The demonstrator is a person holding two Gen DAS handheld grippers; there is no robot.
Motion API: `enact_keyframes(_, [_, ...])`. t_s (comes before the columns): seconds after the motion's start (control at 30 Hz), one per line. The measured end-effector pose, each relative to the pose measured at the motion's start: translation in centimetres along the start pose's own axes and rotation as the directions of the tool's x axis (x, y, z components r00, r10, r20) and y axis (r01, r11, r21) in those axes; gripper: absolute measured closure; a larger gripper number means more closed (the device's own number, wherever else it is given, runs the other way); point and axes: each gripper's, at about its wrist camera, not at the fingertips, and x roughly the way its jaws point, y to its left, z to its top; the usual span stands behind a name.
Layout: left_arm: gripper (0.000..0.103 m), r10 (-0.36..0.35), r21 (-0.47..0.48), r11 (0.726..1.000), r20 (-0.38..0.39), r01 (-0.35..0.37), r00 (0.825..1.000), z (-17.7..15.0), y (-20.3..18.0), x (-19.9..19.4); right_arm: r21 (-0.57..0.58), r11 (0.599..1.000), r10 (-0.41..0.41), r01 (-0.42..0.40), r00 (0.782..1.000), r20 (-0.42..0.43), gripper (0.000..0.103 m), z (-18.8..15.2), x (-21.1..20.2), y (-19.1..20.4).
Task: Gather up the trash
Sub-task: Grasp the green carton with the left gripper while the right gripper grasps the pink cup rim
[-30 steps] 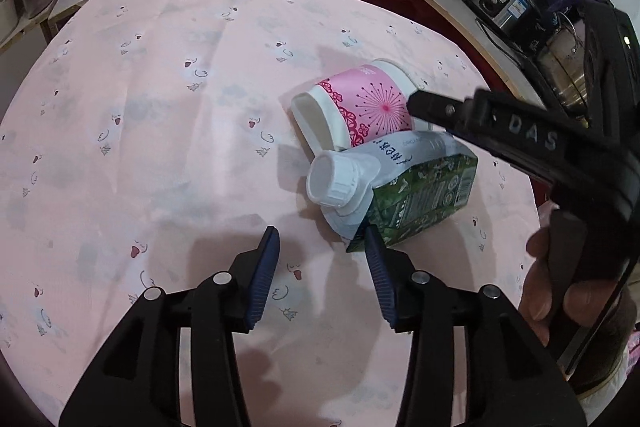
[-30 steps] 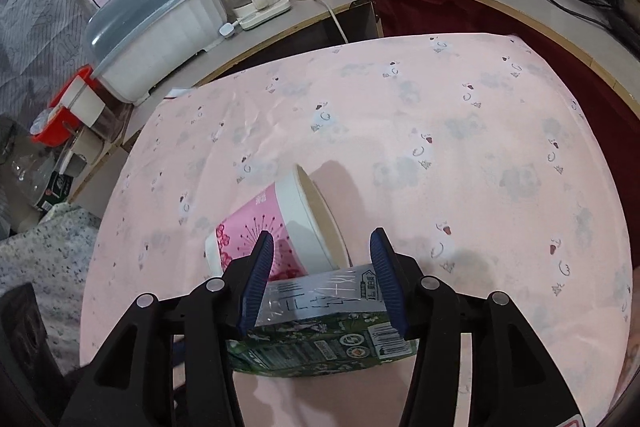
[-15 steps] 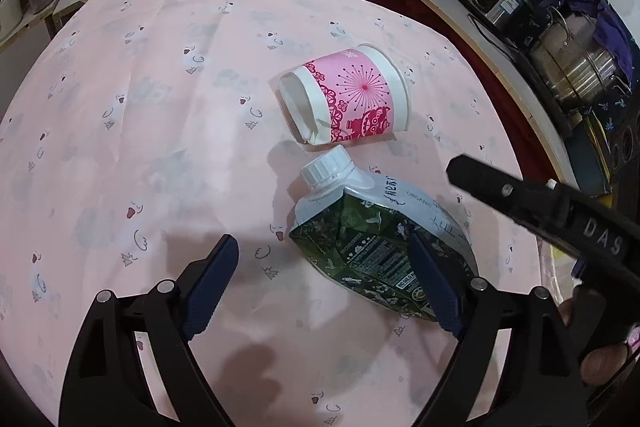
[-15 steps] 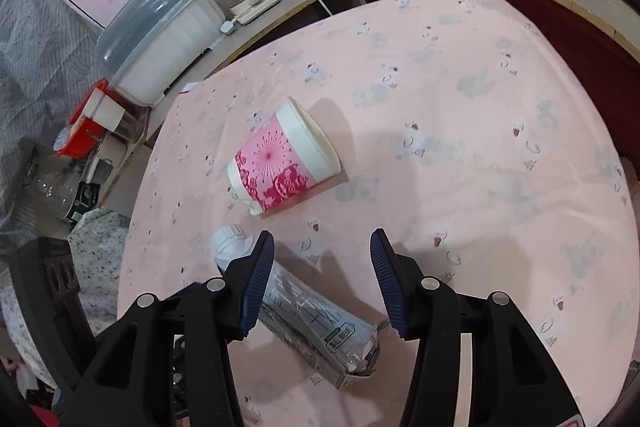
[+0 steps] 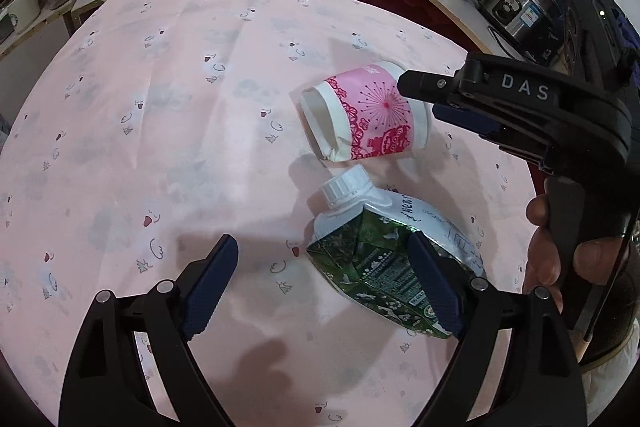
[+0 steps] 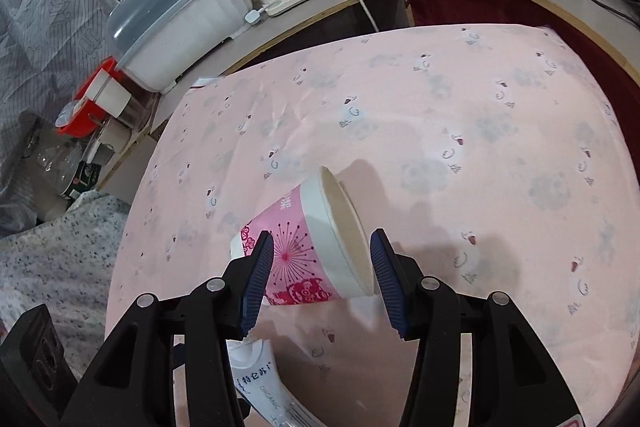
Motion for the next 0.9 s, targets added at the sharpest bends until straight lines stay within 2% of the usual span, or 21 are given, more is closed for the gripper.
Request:
enact_keyframes(0.1, [0.02,0.023,-0.01,1.0,0.001,-0.023,1.0,0.6,0.2,0.6,-0.022,1.0,0.013,-0.014,0.999,-0.038,0.054,0.3,1.6,0.5])
enact_keyframes(0.17, [0.02,0.039,-0.011,0.999,0.002,-0.039,0.999,0.8,0.2,0.8,-0.046,0.999,0.004,-0.007,0.998,-0.055,0.065,0.1,2.1,0.8])
enact_keyframes(0.2, [0.02,0.042,-0.011,0.999,0.003,-0.042,0.999,0.9,0.3,0.9,-0.051,0.999,0.006,-0.009,0.999,-0.05,0.066,-0.1,1.9,0.8])
enact_keyframes(0.23, [0.02,0.044,-0.012,0.999,0.003,-0.044,0.999,0.9,0.2,0.9,-0.051,0.999,0.009,-0.012,0.999,-0.043,0.071,-0.3,1.6,0.8])
enact_keyframes(0.37, [0.02,0.049,-0.008,0.999,0.003,-0.049,0.999,0.7,0.0,0.7,-0.016,1.0,-0.005,0.005,1.0,-0.018,0.093,-1.8,-0.5,-0.1])
enact_keyframes(0.43, [0.021,0.05,0.002,0.999,0.003,-0.05,0.999,0.3,-0.5,0.6,0.011,1.0,-0.025,0.025,1.0,-0.003,0.1,-3.1,-1.9,-0.9])
enact_keyframes(0.6, [0.021,0.045,0.045,0.998,0.004,-0.045,0.999,-0.9,-2.3,0.1,0.073,0.996,-0.048,0.046,0.999,0.025,0.1,-6.9,-4.9,-2.7])
enact_keyframes(0.9, [0.02,0.035,0.092,0.995,-0.004,-0.034,0.999,-2.4,-5.0,0.0,0.131,0.99,-0.058,0.053,0.998,0.033,0.099,-11.5,-8.1,-4.4])
